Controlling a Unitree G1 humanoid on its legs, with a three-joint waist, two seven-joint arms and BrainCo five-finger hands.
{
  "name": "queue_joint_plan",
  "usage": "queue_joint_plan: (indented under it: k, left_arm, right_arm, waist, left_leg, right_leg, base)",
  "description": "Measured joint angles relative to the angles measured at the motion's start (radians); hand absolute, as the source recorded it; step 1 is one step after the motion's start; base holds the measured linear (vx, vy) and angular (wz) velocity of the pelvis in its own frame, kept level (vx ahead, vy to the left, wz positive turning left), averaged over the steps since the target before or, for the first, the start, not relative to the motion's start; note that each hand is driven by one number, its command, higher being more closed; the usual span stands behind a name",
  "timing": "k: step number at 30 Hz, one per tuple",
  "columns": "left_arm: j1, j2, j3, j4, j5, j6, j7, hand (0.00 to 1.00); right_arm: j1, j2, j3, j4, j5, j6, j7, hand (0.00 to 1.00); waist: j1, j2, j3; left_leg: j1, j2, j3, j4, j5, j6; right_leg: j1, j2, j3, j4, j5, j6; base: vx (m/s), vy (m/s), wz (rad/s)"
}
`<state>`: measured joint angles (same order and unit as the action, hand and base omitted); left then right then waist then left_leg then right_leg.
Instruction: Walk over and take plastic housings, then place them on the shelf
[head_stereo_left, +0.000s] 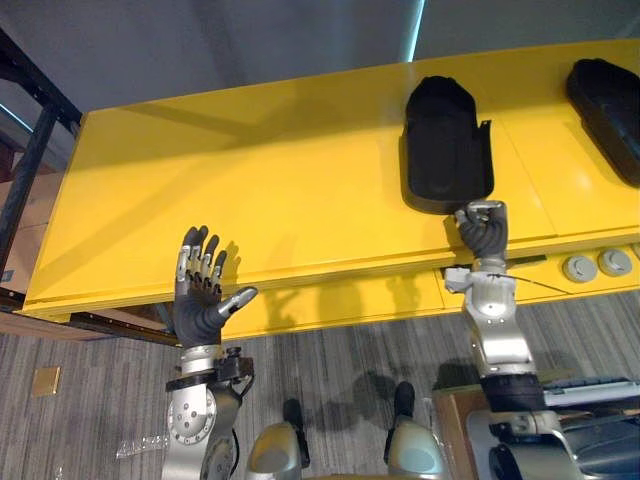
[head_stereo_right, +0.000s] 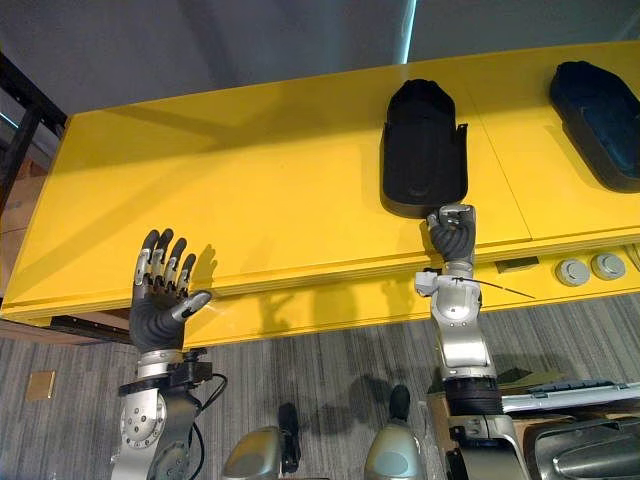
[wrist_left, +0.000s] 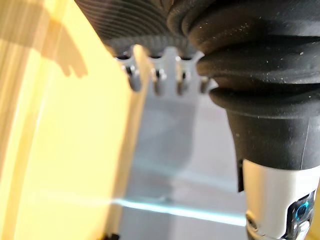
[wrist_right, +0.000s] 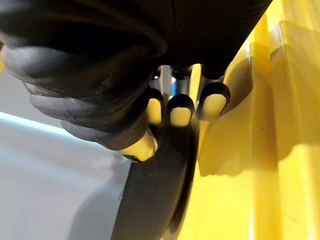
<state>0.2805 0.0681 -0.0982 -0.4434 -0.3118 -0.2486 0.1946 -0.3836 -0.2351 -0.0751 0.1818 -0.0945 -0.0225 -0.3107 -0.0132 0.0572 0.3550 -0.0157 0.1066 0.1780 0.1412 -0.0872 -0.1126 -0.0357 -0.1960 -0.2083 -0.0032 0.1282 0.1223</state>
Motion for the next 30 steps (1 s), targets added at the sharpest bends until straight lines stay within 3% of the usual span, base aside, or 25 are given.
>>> queue_joint_plan:
  k: [12,26,30]
  left_arm:
    - [-0.005,-0.006,-0.003,0.004,-0.001,0.000,0.000,0.00]
    - [-0.005,-0.008,-0.027,0.035,-0.004,-0.005,-0.002,0.00]
    - [-0.009,-0.008,-0.034,0.035,-0.004,-0.013,-0.003,0.00]
  right_arm:
    - [-0.111,-0.058,-0.031,0.090,-0.001,-0.003,0.003,1.00]
    - [-0.249,-0.153,-0.034,0.238,-0.039,-0.043,-0.001,1.00]
    - [-0.286,-0.183,-0.034,0.260,-0.051,-0.044,-0.030,1.00]
  waist:
    - [-0.002,0.021,0.033]
    - [-0.002,0.031,0.064]
    - [-0.003,0.042,0.087]
  left_leg:
    - [0.017,-0.021,-0.004,-0.034,0.025,0.009]
    - [0.015,-0.034,-0.013,-0.045,0.035,0.013]
    - [0.016,-0.038,-0.017,-0.044,0.035,0.014]
  right_leg:
    - [0.001,-0.020,-0.005,0.012,-0.002,0.003]
    - [-0.004,-0.034,-0.013,0.021,-0.002,0.010]
    - [-0.003,-0.039,-0.014,0.029,-0.006,0.013]
  base:
    - [-0.01,0.001,0.01]
    - [-0.01,0.002,0.01]
    - [-0.01,0.000,0.00]
